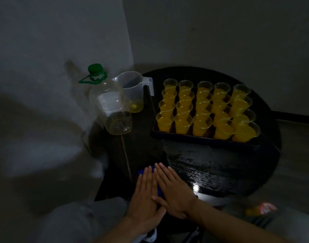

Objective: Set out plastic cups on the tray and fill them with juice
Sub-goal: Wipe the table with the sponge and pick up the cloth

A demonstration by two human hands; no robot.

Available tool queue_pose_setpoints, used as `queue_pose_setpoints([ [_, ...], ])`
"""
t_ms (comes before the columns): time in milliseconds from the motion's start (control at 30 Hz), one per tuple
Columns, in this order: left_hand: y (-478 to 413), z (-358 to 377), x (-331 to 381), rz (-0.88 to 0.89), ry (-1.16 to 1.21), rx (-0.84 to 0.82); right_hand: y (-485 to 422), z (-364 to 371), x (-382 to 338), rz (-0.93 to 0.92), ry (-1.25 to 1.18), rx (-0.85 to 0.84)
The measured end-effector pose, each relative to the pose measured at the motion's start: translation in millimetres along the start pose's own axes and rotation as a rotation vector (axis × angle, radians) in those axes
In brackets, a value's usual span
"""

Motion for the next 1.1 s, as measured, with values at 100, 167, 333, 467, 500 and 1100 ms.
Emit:
queue_pose_setpoints([
  [100,-0.8,3.0,18.0,0.044,0.014,0.071,16.1,-0.2,10.3,0.022,0.020,-0.001],
  [167,-2.7,3.9,27.3,0.056,0.005,0.070,24.4,-0.8,15.9,0.038,0.016,0.009],
  [333,-9.5,1.6,52.5,0.104,-0.015,0.015,44.5,-2.8,30.6,0.080,0.013,0.017],
  [467,-13.7,3.7,71.8,0.130,-0.039,-0.070,61.6,-3.5,43.1,0.125,0.029,0.008],
  [500,-14.4,4.4,76.2,0.140,-0.048,-0.082,65.3,-3.4,45.9,0.134,0.031,0.005],
  [1100,-50.9,16.5,133.1,0.348,-0.127,-0.171,117.1,-9.6,97.2,0.359,0.052,-0.041],
])
Point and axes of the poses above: each hand's wrist, its own y-axis away from the middle knuckle, its own z-axis out of the palm, x = y × z, the point moved 6 cm from there along -y, towards the middle knuckle, and after that the axes turned 7 degrees about z, right-handed, at the moved point
